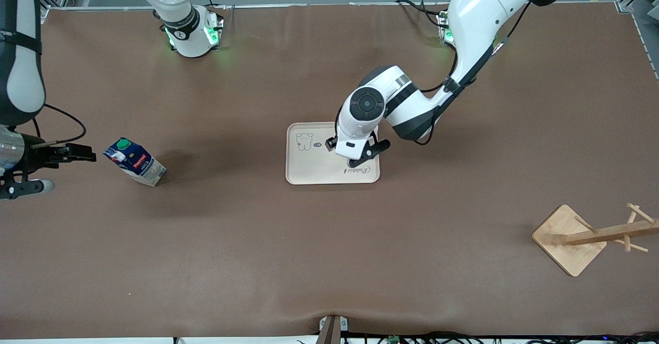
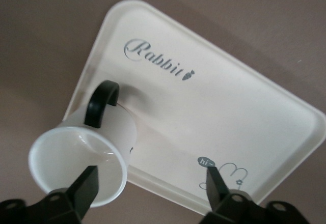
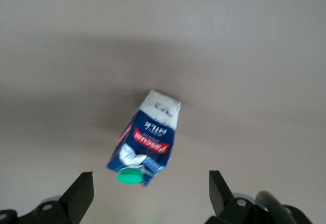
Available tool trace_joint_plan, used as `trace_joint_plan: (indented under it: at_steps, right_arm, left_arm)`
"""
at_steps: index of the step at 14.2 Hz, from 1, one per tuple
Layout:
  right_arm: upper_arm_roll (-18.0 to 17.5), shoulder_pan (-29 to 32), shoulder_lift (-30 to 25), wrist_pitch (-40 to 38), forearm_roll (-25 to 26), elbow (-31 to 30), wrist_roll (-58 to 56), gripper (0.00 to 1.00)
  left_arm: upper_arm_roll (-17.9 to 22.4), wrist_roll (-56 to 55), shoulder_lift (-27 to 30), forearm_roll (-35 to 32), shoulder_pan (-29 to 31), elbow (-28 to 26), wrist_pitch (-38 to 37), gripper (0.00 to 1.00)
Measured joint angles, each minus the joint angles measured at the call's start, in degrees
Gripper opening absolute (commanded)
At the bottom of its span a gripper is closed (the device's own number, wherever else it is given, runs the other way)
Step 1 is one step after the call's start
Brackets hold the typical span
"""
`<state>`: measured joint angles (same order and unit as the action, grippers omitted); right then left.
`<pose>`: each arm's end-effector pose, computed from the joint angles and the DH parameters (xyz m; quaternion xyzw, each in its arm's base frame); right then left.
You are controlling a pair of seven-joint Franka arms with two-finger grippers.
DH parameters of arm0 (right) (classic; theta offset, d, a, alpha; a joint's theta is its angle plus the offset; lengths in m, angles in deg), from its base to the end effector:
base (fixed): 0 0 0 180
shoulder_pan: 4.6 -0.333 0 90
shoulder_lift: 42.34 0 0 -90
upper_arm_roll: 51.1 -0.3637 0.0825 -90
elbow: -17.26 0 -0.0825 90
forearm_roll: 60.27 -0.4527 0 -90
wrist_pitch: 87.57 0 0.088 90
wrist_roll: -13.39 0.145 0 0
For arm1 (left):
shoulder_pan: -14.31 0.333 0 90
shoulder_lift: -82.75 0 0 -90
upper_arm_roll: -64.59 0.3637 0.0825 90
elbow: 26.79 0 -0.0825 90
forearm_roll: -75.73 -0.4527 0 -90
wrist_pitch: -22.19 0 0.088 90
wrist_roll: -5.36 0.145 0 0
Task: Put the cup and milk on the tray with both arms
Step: 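Carry the mug to the tray while the right gripper reaches the milk, then release the mug on the tray while the right gripper grasps the milk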
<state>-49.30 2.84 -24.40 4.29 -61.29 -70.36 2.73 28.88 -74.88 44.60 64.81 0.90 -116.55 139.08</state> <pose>0.6916 -0.1077 0.4500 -0.9928 -0.0111 0.1167 0.0244 0.5575 -0.5264 0.2699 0.9579 0.2660 -0.1067 0.0151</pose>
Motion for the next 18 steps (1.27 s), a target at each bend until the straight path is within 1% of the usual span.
trace_joint_plan:
  at_steps: [2, 3, 5, 8, 10, 11, 13, 15, 18]
  right_arm:
    - [-0.32, -0.09, -0.06, -2.26, -0.69, -0.37, 10.73, 1.00]
    - [-0.60, -0.38, -0.25, -2.16, -0.70, -1.34, 15.31, 1.00]
    - [-0.75, -0.90, -1.28, 0.30, -0.70, -5.15, 21.65, 1.00]
    - [-0.75, -1.00, -4.31, 6.94, -0.70, -13.11, 25.83, 1.00]
    - [-0.79, -1.36, -7.31, 12.23, -0.70, -19.23, 28.01, 1.00]
    - [-0.86, -1.73, -8.74, 13.61, -0.70, -21.73, 29.36, 1.00]
    - [-0.92, -2.72, -10.60, 15.75, -0.57, -25.12, 30.83, 1.00]
    - [-0.92, -3.04, -11.45, 19.87, 0.79, -28.49, 31.20, 1.00]
    - [-0.83, -3.03, -11.86, 26.11, 2.54, -32.58, 31.28, 1.00]
  left_arm:
    - [-0.03, 1.69, 1.26, -0.16, 0.20, 6.64, -9.08, 1.00]
    - [0.07, 4.05, 2.30, -0.26, 0.59, 9.05, -12.96, 1.00]
    - [0.49, 10.63, 5.34, -0.49, 2.66, 11.31, -18.61, 1.00]
    - [0.81, 21.77, 10.42, -0.56, 9.06, 11.75, -24.55, 1.00]
    - [0.88, 27.60, 13.53, -0.58, 13.33, 11.78, -28.08, 1.00]
    - [0.90, 30.50, 15.02, -0.58, 15.26, 11.80, -29.37, 1.00]
    - [0.96, 36.12, 17.61, -0.58, 18.73, 11.80, -30.85, 1.00]
    - [1.07, 40.65, 19.58, -0.61, 22.76, 11.77, -31.42, 1.00]
    - [1.20, 45.88, 20.43, -0.69, 28.78, 11.75, -31.49, 1.00]
